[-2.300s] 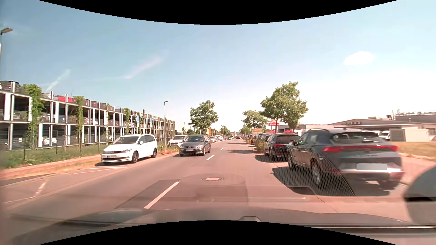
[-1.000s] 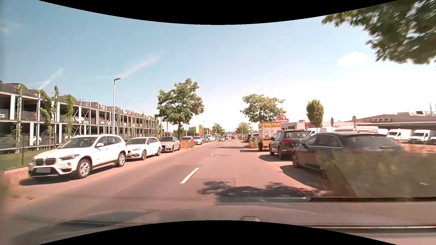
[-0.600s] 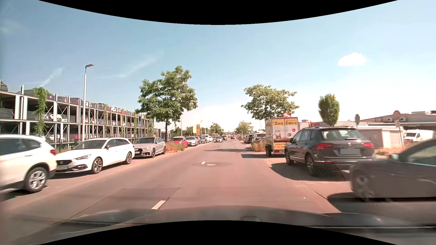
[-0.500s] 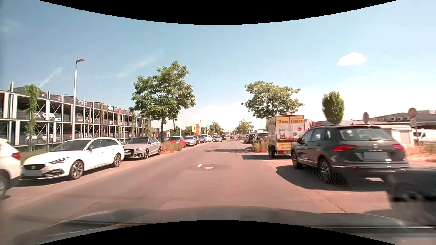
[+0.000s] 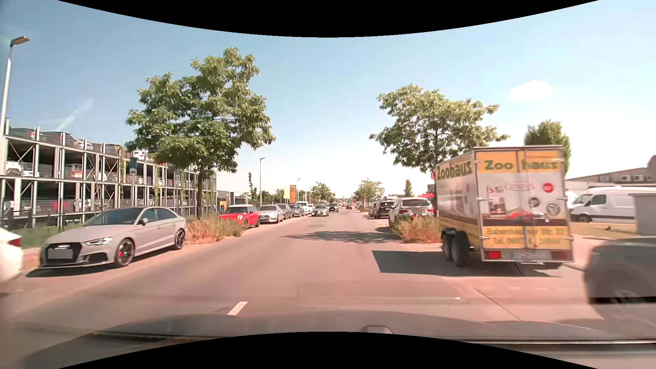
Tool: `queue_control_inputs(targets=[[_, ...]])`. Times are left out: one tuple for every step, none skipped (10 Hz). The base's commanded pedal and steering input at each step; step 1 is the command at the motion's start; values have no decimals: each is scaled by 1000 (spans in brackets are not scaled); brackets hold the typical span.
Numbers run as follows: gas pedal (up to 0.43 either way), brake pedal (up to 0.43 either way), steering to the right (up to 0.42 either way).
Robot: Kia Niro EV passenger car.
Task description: Follow the waypoints while adhering to traffic rules and regulations
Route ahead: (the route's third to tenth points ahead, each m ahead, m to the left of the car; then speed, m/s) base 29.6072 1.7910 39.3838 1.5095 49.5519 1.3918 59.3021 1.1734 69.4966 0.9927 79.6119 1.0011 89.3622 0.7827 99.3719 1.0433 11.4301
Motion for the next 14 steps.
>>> queue_control_inputs(targets=[[0,0,-5],[0,0,-5],[0,0,-4],[0,0,-5],[0,0,-4],[0,0,-4],[0,0,-4],[0,0,-4],[0,0,-4],[0,0,-4],[0,0,-3],[0,0,-3],[0,0,-3],[0,0,-3]])
